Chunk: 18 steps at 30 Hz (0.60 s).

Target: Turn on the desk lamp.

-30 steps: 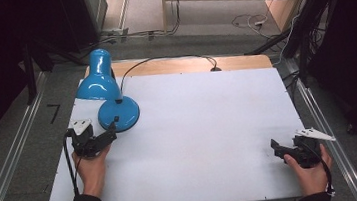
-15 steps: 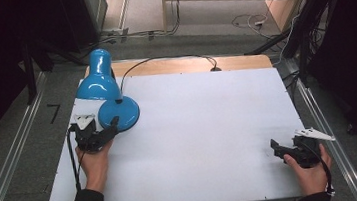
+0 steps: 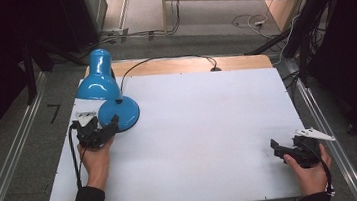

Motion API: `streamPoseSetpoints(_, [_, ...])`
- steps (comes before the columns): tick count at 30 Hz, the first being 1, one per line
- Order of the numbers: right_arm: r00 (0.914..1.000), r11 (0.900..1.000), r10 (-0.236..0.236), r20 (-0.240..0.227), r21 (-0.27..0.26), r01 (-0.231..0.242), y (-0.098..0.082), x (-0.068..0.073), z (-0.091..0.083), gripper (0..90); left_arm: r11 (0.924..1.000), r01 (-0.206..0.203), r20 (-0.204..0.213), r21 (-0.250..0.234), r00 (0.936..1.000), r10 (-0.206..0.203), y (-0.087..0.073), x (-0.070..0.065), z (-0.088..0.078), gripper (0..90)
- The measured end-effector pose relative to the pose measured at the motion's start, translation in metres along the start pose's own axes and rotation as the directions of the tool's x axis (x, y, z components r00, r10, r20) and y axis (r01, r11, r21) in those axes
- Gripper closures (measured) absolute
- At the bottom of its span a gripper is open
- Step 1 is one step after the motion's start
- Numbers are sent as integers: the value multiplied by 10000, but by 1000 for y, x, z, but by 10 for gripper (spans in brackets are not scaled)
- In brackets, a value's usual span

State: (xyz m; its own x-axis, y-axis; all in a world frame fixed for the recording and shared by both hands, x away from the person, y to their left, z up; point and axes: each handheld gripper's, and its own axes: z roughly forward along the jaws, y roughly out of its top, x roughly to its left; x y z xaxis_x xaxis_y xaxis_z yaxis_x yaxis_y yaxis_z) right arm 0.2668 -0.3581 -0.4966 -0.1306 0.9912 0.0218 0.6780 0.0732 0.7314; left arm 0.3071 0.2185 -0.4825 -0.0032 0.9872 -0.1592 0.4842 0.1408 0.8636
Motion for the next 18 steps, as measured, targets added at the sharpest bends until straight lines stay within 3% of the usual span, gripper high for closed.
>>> streamPoseSetpoints(9, [10000, 10000, -33, 11, 0, 33, 0, -1, 1, 105, 9999, -109, 66, -25, 9999, 110, 4, -4, 7, 349])
streamPoseSetpoints(18, [10000, 10000, -41, 33, 32, 40, 0, 0, 1, 106, 9998, -191, 110, 30, 9998, 191, 6, -5, 14, 467])
